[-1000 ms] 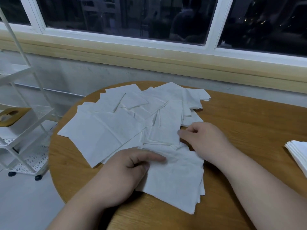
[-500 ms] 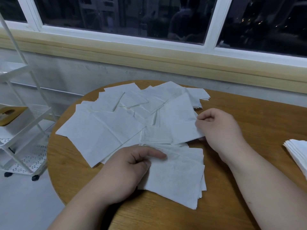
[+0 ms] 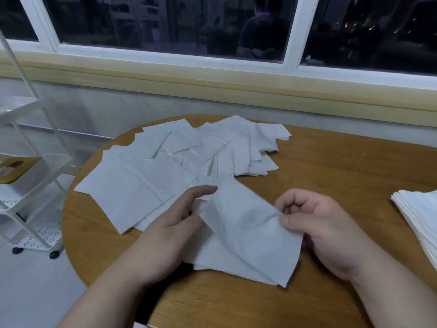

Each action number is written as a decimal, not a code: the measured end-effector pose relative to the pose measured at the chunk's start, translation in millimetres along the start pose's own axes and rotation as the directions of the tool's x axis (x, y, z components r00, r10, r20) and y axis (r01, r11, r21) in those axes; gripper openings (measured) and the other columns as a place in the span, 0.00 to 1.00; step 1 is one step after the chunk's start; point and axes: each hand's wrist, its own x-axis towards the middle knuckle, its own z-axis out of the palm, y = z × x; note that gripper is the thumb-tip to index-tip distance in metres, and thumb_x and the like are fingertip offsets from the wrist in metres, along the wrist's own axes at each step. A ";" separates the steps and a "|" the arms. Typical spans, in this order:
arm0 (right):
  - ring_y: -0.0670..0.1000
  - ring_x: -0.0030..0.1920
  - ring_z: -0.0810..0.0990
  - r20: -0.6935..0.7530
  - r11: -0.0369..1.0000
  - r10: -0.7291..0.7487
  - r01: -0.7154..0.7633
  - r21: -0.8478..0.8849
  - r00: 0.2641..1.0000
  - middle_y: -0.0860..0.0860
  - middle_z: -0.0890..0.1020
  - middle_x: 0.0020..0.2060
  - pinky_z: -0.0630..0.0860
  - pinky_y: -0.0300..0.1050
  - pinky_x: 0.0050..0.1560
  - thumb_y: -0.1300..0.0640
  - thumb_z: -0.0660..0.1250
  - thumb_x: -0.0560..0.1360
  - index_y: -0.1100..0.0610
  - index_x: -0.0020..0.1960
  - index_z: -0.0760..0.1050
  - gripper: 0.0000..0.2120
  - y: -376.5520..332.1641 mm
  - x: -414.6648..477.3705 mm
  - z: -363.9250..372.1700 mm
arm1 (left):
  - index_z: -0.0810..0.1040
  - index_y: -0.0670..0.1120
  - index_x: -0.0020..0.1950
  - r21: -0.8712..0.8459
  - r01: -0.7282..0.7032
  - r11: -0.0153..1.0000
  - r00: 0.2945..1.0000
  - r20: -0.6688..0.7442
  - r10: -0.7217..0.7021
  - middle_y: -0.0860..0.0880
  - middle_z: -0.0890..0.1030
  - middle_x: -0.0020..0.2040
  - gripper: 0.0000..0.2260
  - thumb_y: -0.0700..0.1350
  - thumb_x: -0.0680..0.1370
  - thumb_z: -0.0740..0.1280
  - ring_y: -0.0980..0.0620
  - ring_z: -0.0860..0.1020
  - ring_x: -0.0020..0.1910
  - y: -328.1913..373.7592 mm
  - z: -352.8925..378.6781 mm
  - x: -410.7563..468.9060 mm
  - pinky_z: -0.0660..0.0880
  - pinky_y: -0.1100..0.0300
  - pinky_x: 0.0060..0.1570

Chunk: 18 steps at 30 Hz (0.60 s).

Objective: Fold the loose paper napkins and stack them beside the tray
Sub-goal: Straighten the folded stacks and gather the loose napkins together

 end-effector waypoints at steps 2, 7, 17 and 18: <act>0.56 0.30 0.71 0.028 0.997 -0.004 0.007 -0.083 1.000 0.57 0.75 0.31 0.69 0.43 0.26 0.62 0.67 0.64 0.60 0.40 0.80 0.06 -0.8 -0.3 5.3 | 0.77 0.68 0.61 -0.014 -0.038 0.999 0.998 0.055 0.039 0.66 0.80 0.59 0.16 0.69 0.76 0.63 0.66 0.72 0.67 -11.2 -11.1 -10.1 0.66 0.63 0.66; 0.56 0.27 0.70 0.059 0.984 0.015 -0.004 -0.178 0.998 0.56 0.75 0.30 0.66 0.43 0.21 0.70 0.68 0.72 0.60 0.39 0.80 0.07 -4.8 0.0 5.9 | 0.70 0.72 0.69 -0.014 -0.086 0.996 0.996 -0.020 0.086 0.63 0.75 0.68 0.28 0.77 0.70 0.58 0.64 0.70 0.69 -18.5 -4.0 6.9 0.63 0.50 0.72; 0.41 0.34 0.79 -0.025 0.867 -0.056 0.036 -0.498 0.998 0.41 0.83 0.38 0.72 0.34 0.33 0.61 0.68 0.77 0.45 0.42 0.83 0.12 0.9 10.2 17.6 | 0.64 0.82 0.64 0.207 -0.027 0.978 0.999 0.039 0.019 0.49 0.79 0.59 0.30 0.48 0.78 0.71 0.52 0.77 0.52 -1.3 2.9 -2.0 0.74 0.45 0.63; 0.38 0.40 0.80 -0.048 0.827 -0.108 0.063 -0.559 0.993 0.37 0.82 0.42 0.72 0.31 0.37 0.59 0.69 0.77 0.42 0.45 0.82 0.11 3.0 9.9 17.9 | 0.66 0.82 0.63 0.224 -0.039 0.974 0.999 0.036 0.032 0.53 0.78 0.56 0.30 0.46 0.79 0.69 0.54 0.76 0.52 -1.6 3.3 -2.7 0.74 0.49 0.63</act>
